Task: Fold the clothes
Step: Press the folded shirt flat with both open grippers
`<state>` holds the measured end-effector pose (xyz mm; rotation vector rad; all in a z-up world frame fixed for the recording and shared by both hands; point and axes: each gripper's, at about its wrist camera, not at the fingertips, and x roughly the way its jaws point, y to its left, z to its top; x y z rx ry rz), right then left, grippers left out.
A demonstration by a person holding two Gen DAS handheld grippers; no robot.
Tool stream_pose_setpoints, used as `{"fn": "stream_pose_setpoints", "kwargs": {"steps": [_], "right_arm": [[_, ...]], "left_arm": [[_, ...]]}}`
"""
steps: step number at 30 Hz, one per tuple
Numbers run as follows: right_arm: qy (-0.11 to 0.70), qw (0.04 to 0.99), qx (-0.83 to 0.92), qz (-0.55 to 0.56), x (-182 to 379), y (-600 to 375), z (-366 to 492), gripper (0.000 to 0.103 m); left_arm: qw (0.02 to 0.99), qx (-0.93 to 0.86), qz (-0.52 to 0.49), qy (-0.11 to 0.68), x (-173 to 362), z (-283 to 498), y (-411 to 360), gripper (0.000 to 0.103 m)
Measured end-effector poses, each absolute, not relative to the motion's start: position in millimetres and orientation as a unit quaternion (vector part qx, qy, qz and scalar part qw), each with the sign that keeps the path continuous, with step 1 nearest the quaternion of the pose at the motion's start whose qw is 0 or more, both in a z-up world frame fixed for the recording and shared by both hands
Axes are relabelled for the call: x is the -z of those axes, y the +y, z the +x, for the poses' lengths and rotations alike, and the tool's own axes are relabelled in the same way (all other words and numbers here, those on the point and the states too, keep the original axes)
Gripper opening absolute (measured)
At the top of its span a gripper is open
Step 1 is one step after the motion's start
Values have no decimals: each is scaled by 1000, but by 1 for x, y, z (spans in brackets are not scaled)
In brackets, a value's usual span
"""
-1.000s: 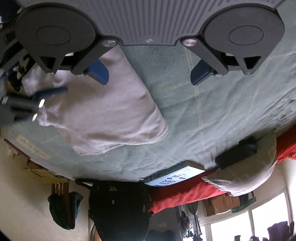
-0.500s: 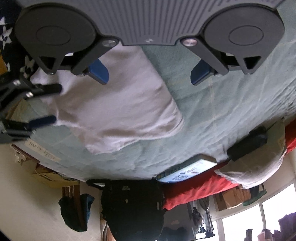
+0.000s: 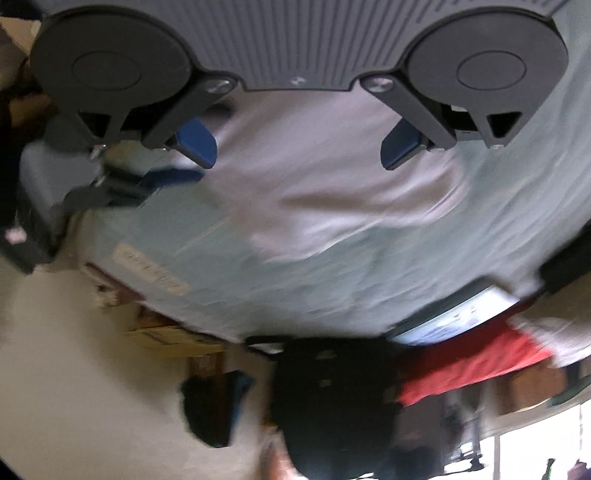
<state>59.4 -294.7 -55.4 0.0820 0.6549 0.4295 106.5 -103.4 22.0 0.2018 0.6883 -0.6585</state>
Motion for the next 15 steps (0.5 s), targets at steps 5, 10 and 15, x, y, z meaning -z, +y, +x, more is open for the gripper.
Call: {"fn": "stream_pose_setpoints", "kwargs": {"steps": [5,10,15], "right_arm": [[307,927,-207,53,57,-295,56,90],[303,925,-219,66,58,-302,56,90],[302,921,-229,91,59,-312,59,92]], "left_arm": [[860,368,71,347,-6,143,-147,95],[853,333,63,397,25,182,-173,95],[857,315,63,403,17,191,-180,95]]}}
